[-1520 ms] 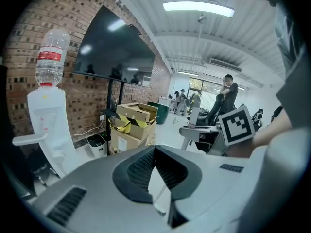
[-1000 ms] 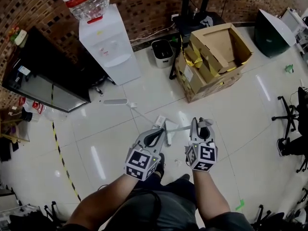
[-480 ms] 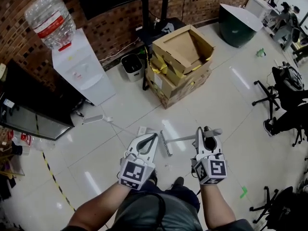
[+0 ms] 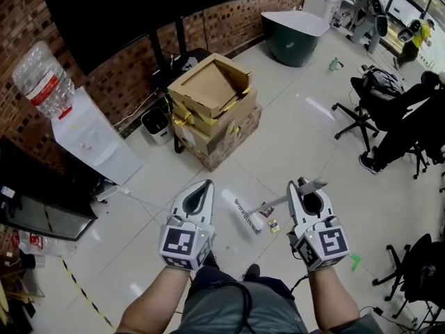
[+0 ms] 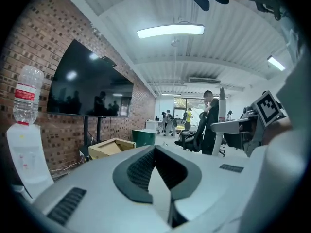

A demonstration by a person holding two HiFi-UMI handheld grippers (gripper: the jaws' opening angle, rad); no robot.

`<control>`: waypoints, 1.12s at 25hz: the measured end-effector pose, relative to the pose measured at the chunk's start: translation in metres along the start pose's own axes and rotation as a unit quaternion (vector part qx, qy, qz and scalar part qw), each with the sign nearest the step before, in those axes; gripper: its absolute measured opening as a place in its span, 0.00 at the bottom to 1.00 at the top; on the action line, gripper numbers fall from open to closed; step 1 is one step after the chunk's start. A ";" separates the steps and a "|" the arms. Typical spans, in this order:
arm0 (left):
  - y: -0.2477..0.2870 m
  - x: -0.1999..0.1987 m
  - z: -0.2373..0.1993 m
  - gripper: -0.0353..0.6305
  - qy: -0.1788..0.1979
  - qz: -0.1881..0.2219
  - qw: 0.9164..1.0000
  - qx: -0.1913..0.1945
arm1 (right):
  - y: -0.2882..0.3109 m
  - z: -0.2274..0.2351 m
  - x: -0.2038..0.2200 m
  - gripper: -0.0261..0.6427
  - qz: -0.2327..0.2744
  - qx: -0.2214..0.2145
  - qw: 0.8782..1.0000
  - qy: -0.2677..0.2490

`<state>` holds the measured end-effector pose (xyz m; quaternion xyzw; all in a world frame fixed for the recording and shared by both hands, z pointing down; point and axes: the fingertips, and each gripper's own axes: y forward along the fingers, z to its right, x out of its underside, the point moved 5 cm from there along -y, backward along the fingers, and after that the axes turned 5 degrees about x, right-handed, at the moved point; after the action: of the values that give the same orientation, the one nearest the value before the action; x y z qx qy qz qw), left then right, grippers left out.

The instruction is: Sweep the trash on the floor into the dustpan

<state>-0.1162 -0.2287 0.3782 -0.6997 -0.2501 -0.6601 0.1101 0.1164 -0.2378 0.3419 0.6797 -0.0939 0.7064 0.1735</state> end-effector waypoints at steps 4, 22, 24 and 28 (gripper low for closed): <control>0.019 -0.014 0.061 0.06 -0.002 -0.004 1.000 -0.012 | -0.045 0.060 -0.026 0.20 0.018 -0.002 1.000 0.000; 0.026 -0.029 0.155 0.06 0.020 -0.037 0.996 0.081 | -0.166 0.127 -0.048 0.20 0.027 0.079 0.996 -0.014; 0.020 -0.034 0.155 0.06 0.025 -0.032 0.996 0.084 | -0.173 0.128 -0.050 0.20 0.031 0.088 0.996 -0.007; 0.011 -0.038 0.154 0.06 0.022 -0.030 0.995 0.089 | -0.182 0.128 -0.055 0.20 0.037 0.104 0.994 0.007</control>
<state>0.0226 -0.1716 0.3269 -0.6648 -0.3259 -0.6533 0.1579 0.3036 -0.1237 0.2761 0.6855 -0.0440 0.7227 0.0763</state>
